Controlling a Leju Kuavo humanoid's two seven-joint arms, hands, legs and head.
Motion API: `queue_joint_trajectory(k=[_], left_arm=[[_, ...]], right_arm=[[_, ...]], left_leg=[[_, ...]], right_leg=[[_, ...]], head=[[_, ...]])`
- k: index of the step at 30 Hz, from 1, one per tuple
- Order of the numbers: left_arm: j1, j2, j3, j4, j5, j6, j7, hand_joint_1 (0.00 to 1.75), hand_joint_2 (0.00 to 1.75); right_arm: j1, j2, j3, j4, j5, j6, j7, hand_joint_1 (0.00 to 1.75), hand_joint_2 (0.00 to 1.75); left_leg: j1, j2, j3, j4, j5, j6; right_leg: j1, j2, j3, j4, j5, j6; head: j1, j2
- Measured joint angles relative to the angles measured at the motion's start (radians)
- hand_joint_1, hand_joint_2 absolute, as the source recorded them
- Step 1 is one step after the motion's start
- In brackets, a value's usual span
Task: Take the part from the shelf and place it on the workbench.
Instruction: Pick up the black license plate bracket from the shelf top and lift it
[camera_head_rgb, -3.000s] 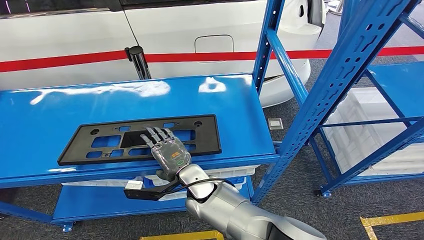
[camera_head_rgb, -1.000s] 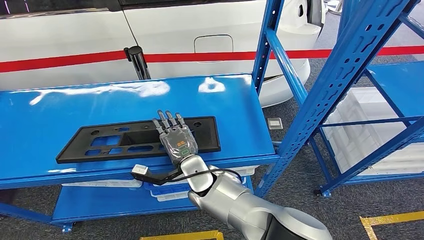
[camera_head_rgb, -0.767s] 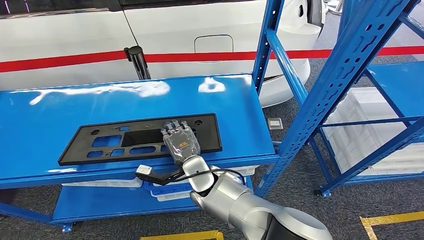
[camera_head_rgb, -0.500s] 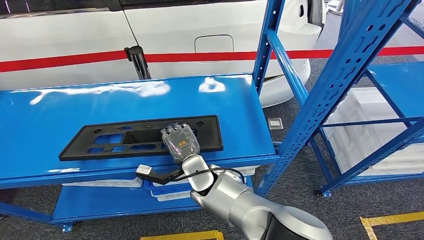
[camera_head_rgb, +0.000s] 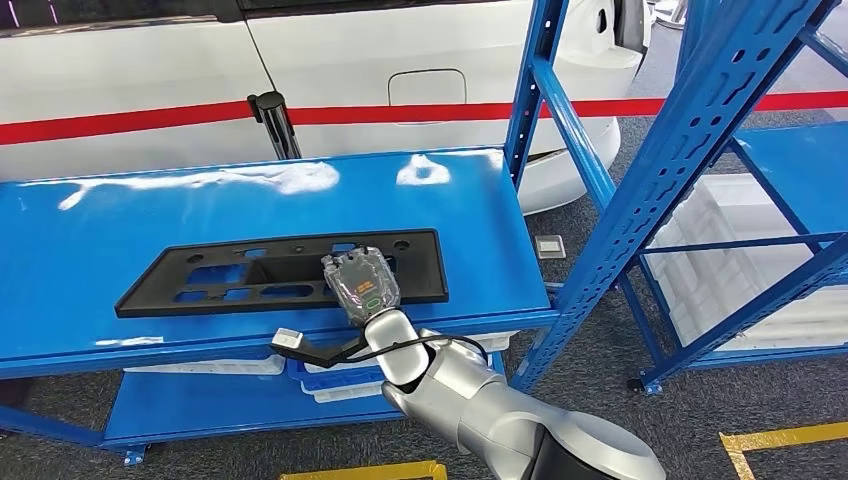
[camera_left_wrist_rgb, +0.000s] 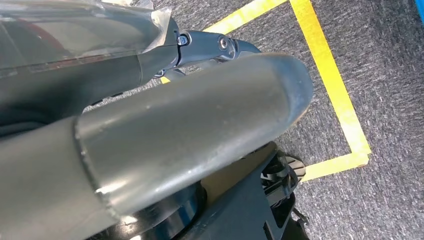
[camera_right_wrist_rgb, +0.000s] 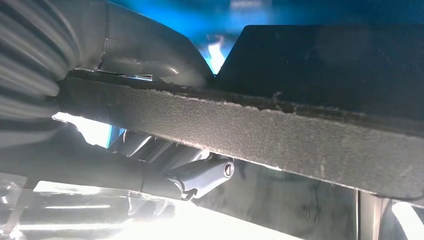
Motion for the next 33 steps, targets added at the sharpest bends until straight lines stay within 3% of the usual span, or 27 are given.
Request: queue_joint_trajectory(k=[7,11,15,21,28,32,33], left_arm=[[0.001,0.000,0.007,0.000,0.000,0.003,0.000,0.00,0.00],[0.001,-0.001,0.017,0.000,-0.003,0.004,0.000,0.00,0.00],[0.002,-0.002,0.024,0.000,-0.004,0.008,-0.002,0.00,0.00],[0.003,-0.003,0.030,0.000,-0.005,0.014,-0.013,0.00,0.00],[0.007,-0.004,0.049,0.000,-0.005,0.032,-0.050,0.00,0.00],[0.016,-0.005,0.050,0.000,-0.010,0.046,-0.068,0.00,1.75],[0.018,-0.005,0.050,0.000,-0.011,0.050,-0.072,0.00,1.75]], right_arm=[[-0.010,0.000,-0.083,-0.033,0.098,-0.126,-0.042,1.75,1.75],[0.008,0.000,-0.227,-0.111,0.228,-0.129,-0.131,1.75,1.75],[0.041,0.000,-0.367,-0.211,0.243,-0.132,-0.227,1.75,1.75],[0.081,0.000,-0.553,-0.373,0.045,-0.132,-0.432,1.75,1.75],[0.086,0.000,-0.628,-0.469,-0.192,-0.131,-0.558,1.75,1.75],[0.100,0.000,-0.659,-0.542,-0.366,-0.099,-0.670,1.75,1.75],[0.107,0.000,-0.669,-0.566,-0.406,-0.084,-0.695,1.75,1.75]], left_leg=[[0.000,0.000,0.000,0.000,0.000,0.000],[0.000,0.000,0.000,0.000,0.000,0.000],[0.000,0.000,0.000,0.000,0.000,0.000],[0.000,0.000,-0.001,0.000,0.000,0.000],[0.000,0.000,0.000,0.000,0.000,0.000],[0.000,0.000,0.000,0.000,0.000,0.000],[0.000,0.000,-0.001,0.000,0.000,0.000]], right_leg=[[0.000,0.000,0.000,0.000,0.000,0.000],[0.000,0.000,0.000,0.000,0.000,0.000],[0.000,0.000,0.000,0.000,0.000,0.000],[0.000,-0.001,0.000,0.000,0.000,0.000],[0.000,0.000,0.000,0.000,0.000,0.000],[0.000,0.000,-0.001,0.000,0.000,0.000],[0.000,0.000,-0.001,0.000,0.000,0.000]], head=[[0.000,0.000],[0.000,0.000],[0.000,0.000],[0.000,0.000],[0.000,0.000],[0.000,0.000],[0.000,0.000]])
